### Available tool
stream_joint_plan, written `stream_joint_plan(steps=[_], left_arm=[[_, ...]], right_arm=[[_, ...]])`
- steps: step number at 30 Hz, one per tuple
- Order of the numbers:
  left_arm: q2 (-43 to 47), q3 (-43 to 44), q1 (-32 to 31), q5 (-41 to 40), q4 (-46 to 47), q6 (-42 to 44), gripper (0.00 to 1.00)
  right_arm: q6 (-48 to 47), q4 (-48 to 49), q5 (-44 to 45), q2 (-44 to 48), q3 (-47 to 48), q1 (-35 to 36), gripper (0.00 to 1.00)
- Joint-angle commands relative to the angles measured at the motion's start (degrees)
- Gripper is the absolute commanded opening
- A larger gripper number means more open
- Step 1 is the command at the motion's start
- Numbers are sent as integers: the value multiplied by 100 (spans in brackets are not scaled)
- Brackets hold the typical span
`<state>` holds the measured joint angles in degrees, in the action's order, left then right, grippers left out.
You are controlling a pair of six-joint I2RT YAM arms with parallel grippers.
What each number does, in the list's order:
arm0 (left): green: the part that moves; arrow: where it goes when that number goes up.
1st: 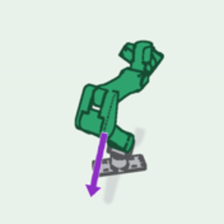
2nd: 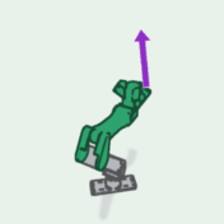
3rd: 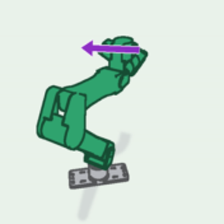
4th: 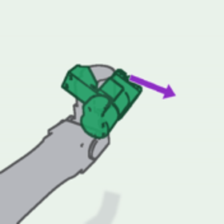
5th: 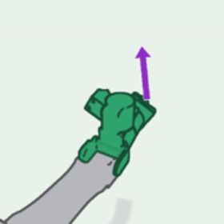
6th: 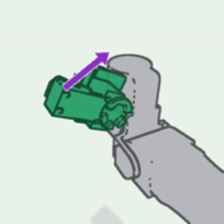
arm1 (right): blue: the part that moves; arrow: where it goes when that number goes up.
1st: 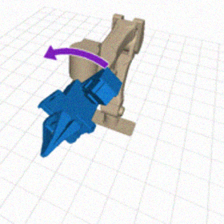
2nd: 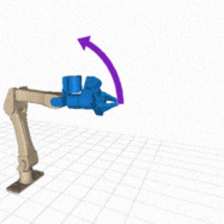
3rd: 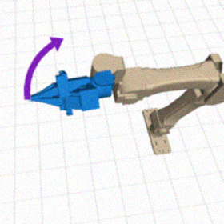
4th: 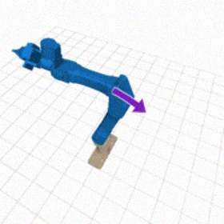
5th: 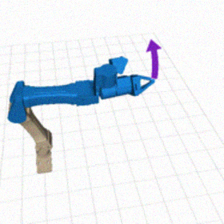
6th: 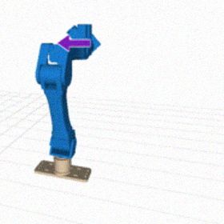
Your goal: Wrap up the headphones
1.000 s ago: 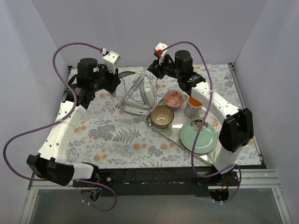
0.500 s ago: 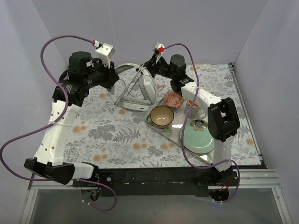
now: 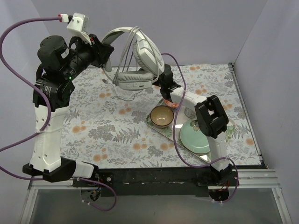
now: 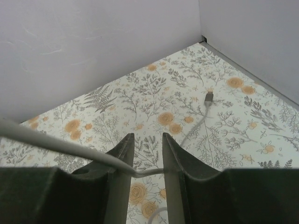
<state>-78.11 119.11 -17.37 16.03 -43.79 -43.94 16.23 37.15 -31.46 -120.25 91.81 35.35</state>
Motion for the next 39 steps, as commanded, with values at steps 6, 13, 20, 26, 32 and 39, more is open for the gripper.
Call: stream_joint_plan(steps=[6, 13, 20, 26, 32, 39], left_arm=[[-64, 604, -12, -381, 687, -773, 0], [-240, 789, -4, -1198, 916, -1054, 0], [-521, 983, -4, -1383, 1091, -1327, 0], [-784, 912, 58, -2384, 1460, -1371, 0], [-1312, 991, 751, -2684, 1812, -1827, 0], [-1839, 552, 1253, -3491, 2550, -1451, 0]], right_arm=[[-67, -233, 272, -534, 496, 95, 39], [-225, -498, 176, -649, 320, 112, 29], [-515, -628, 333, -535, 48, 235, 5], [-1603, -2060, 1089, -280, 109, 682, 1], [-2975, -3704, 1931, -8, 21, 1349, 1], [-3934, -4997, 2662, 255, 302, 2106, 1]])
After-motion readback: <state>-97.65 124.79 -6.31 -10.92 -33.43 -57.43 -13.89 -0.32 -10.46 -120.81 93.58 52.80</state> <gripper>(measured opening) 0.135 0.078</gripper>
